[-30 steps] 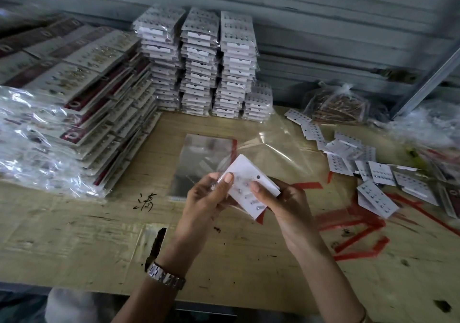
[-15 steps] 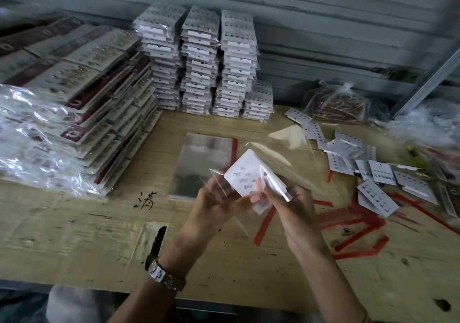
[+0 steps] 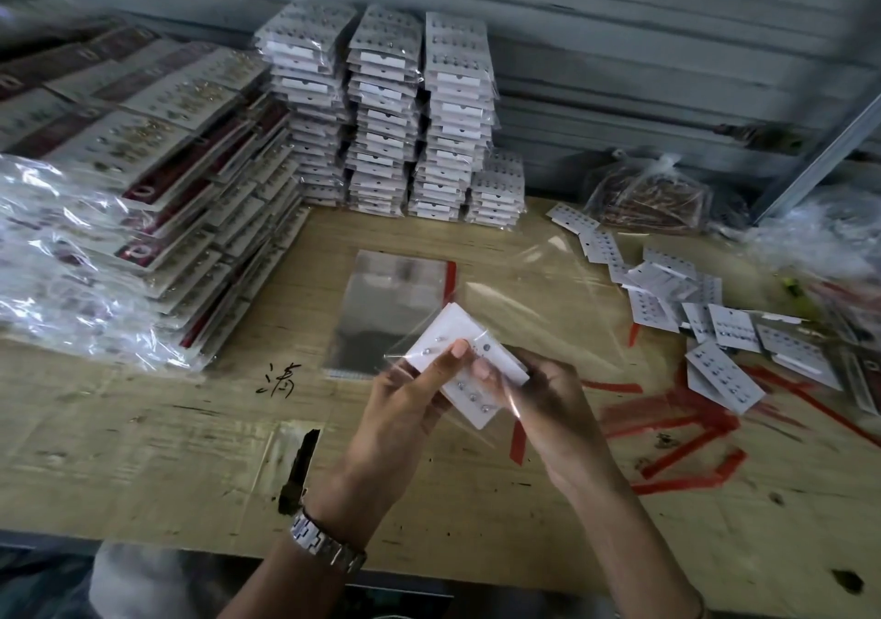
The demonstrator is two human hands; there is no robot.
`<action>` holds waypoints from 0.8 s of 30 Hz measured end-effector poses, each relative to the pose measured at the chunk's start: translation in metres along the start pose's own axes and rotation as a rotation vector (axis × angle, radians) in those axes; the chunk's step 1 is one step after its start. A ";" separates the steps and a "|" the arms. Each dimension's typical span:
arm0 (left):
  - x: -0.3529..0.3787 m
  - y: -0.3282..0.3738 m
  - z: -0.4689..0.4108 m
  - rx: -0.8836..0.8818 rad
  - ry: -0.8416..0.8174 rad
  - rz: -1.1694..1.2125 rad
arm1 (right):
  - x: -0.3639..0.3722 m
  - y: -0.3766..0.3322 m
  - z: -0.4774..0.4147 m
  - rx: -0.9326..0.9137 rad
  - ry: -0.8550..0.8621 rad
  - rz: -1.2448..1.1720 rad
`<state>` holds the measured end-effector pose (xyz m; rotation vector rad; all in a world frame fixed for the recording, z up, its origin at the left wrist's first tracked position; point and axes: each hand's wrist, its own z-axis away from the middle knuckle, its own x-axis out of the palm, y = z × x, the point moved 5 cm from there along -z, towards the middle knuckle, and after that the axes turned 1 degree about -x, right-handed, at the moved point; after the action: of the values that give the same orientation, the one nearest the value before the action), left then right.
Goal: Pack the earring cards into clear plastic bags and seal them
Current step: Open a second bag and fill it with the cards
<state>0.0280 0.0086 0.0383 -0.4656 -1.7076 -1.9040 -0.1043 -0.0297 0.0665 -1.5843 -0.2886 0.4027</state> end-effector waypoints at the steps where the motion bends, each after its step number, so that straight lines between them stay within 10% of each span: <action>1: 0.000 -0.002 0.000 -0.011 0.013 0.027 | 0.000 -0.002 0.002 -0.062 0.018 0.073; 7: 0.003 -0.003 -0.001 -0.144 0.128 0.184 | -0.009 -0.018 0.011 -0.452 0.163 0.483; 12: 0.002 -0.003 0.001 -0.228 0.114 0.143 | -0.008 -0.012 0.010 -0.391 -0.153 0.354; 24: -0.001 -0.002 0.010 -0.327 -0.039 0.162 | 0.001 -0.013 0.012 -0.394 -0.238 0.364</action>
<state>0.0269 0.0184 0.0378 -0.7450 -1.3373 -2.0703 -0.1079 -0.0175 0.0791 -1.9847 -0.2712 0.8617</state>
